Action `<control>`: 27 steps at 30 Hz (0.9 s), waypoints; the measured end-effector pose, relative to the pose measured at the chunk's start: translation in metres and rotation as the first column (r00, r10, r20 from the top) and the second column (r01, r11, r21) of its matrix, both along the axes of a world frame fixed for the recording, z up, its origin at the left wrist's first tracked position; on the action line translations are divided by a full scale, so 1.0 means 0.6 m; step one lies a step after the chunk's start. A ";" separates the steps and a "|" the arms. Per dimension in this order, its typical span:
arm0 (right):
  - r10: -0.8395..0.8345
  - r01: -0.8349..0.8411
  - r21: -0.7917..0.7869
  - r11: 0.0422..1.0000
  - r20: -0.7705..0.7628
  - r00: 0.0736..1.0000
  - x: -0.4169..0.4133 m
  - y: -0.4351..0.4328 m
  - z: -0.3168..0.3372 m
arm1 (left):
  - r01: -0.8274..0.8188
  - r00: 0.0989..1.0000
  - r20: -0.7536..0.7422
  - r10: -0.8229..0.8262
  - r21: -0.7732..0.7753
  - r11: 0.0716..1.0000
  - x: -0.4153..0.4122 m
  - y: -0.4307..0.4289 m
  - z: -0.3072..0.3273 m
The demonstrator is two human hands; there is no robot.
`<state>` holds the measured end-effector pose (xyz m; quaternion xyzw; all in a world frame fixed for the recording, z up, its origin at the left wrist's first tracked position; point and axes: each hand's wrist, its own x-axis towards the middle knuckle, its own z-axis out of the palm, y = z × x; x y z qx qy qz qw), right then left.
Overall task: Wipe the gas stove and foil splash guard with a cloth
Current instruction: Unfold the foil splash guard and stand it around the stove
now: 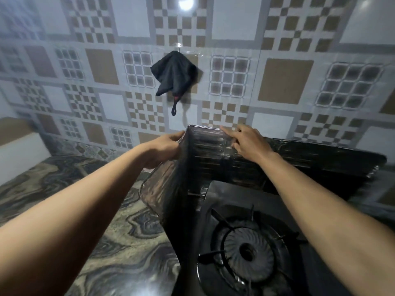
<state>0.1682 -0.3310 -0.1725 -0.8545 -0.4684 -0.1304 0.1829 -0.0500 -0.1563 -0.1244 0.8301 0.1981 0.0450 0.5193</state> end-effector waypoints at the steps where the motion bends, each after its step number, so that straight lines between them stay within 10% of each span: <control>1: -0.008 0.008 -0.003 1.000 -0.024 1.000 0.007 -0.020 0.000 | 0.009 1.000 -0.006 -0.009 0.006 1.000 0.005 -0.017 -0.001; 27: 0.064 -0.045 -0.069 0.997 0.320 0.945 0.038 -0.085 0.009 | -0.024 0.982 -0.157 0.106 0.452 0.892 0.044 -0.123 -0.028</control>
